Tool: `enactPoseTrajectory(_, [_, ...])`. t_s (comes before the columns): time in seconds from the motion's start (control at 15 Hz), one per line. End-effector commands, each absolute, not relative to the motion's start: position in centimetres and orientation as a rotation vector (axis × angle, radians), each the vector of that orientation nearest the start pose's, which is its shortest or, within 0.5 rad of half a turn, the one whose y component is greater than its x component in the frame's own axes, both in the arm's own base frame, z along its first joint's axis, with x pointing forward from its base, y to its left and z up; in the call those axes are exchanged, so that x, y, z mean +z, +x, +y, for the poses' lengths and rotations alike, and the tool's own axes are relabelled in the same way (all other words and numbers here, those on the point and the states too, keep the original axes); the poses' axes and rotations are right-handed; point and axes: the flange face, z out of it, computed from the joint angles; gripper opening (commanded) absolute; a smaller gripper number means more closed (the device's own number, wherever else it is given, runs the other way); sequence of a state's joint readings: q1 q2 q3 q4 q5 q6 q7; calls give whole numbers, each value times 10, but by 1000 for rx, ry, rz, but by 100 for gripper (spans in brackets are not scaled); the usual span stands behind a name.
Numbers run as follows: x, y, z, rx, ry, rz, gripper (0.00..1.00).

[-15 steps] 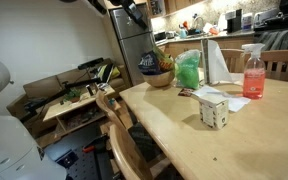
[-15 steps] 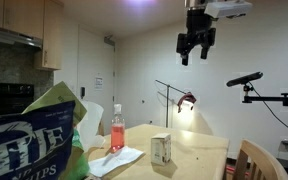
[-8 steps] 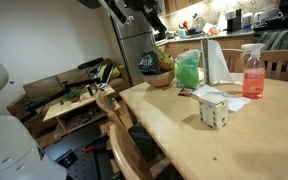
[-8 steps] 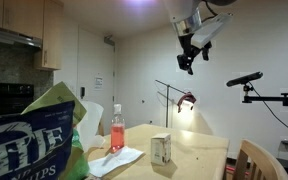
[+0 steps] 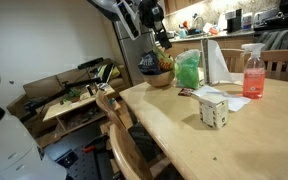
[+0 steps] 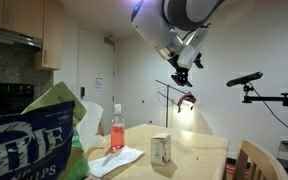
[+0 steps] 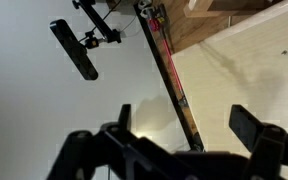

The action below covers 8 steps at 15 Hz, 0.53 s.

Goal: Open the white box and remove one tea bag from the box and place it on the table

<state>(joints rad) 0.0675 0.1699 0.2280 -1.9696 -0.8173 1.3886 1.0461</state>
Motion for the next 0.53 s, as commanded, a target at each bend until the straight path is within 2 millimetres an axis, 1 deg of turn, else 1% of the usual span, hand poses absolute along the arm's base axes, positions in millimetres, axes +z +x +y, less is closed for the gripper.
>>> enactPoseTrajectory(0.0, [384,523,65,-78,2017,-573,100])
enactPoseTrajectory(0.2, [387,528,70,-78,2032,-562,100])
enactPoseTrajectory(0.27, [385,530,67,-87,2024,-561,100])
enactPoseTrajectory(0.33, [380,535,66,-78,2054,-517,100])
enactPoseTrajectory(0.47, [362,549,70,-63,2116,-408,100])
